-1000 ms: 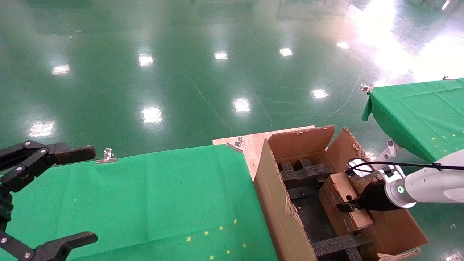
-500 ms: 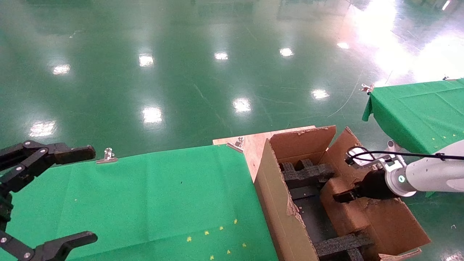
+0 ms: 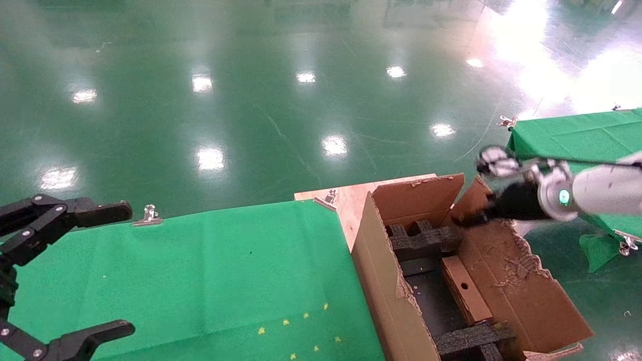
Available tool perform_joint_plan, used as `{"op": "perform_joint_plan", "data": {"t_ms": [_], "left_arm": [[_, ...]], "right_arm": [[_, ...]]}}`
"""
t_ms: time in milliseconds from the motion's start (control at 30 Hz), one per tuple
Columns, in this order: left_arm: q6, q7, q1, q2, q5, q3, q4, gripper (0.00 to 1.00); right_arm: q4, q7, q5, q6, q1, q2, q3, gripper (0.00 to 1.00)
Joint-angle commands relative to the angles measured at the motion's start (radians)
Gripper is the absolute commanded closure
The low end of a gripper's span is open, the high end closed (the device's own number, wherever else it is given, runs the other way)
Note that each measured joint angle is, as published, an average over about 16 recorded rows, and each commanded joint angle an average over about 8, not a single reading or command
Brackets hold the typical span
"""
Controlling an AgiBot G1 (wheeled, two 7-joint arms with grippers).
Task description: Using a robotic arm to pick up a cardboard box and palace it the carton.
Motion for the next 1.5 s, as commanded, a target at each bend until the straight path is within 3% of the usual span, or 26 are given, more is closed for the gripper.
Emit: {"op": "perform_joint_plan", "data": {"t_ms": [33,233,467,667,867,1067,1500], "left_arm": [[0.000,0.000,0.000,0.000,0.000,0.000,0.000,0.00],[0.000,0.000,0.000,0.000,0.000,0.000,0.000,0.00],[0.000,0.000,0.000,0.000,0.000,0.000,0.000,0.00],[-0.001,0.000,0.000,0.000,0.000,0.000,0.000,0.00],[-0.001,0.000,0.000,0.000,0.000,0.000,0.000,0.00],[-0.001,0.000,0.000,0.000,0.000,0.000,0.000,0.00],[-0.001,0.000,0.000,0.000,-0.001,0.000,0.000,0.00]], "right_arm": [[0.029,-0.015,-0.019,0.001,0.048,0.006,0.006,0.00],[0.220,-0.098,-0.009,-0.016,0.175,0.068,0.070,0.00],[0.404,-0.243,0.137,-0.114,0.234,0.146,0.182,0.00],[0.450,-0.292,0.225,-0.191,0.242,0.171,0.226,0.00],[0.434,-0.280,0.210,-0.179,0.232,0.165,0.221,0.00],[0.436,-0.292,0.208,-0.208,0.177,0.155,0.296,0.00],[0.450,-0.352,0.213,-0.355,-0.067,0.116,0.632,0.00]]}}
